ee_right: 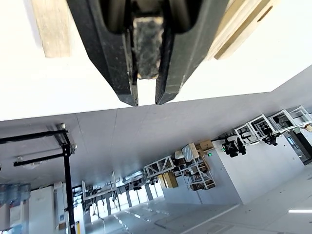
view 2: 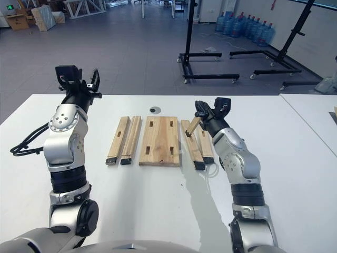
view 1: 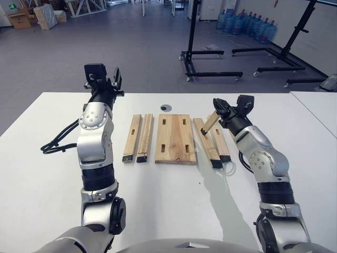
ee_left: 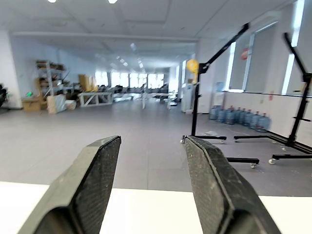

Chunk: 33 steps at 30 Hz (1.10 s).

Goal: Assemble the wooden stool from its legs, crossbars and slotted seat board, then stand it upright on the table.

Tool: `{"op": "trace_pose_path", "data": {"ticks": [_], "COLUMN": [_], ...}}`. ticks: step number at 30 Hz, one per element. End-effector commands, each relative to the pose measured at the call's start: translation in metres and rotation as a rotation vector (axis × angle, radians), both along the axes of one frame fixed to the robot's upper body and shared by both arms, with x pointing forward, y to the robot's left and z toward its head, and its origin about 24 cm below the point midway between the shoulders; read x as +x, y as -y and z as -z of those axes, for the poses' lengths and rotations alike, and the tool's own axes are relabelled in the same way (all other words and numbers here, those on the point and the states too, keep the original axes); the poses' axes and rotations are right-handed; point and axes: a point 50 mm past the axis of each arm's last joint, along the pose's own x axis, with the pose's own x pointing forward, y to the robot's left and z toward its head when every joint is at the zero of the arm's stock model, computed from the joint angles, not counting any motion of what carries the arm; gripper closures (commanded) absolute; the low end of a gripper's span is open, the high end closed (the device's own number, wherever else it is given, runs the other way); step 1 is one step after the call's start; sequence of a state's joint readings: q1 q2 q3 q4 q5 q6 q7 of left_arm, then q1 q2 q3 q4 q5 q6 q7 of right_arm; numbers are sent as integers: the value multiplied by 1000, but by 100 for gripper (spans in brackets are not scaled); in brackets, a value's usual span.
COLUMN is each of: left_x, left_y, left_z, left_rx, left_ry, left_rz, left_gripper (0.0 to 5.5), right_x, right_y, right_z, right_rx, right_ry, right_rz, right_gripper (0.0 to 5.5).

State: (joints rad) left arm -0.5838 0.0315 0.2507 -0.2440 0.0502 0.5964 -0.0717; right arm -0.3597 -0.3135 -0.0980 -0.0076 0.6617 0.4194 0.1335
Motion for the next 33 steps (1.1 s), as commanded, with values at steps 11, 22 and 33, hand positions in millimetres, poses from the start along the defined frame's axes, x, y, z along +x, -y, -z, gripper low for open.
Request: {"op": "trace_pose_path", "data": {"ticks": [11,22,33], "left_x": [3,4,2], "left_y": [5,10,14], "left_z": [6,9,11], "left_rx": [33,46,58], "left_ry": [-36,-38,-38], "left_rz": [16,34,45], "left_gripper": [312,312,312], "right_x": [7,7,9], "right_y": [8,7,3], "right_z": [24,26,20], "right_rx": [-78,-60,-40], "right_ry": [43,48,64], "right_rz": [80,108,110], "right_gripper": [509,509,509]}}
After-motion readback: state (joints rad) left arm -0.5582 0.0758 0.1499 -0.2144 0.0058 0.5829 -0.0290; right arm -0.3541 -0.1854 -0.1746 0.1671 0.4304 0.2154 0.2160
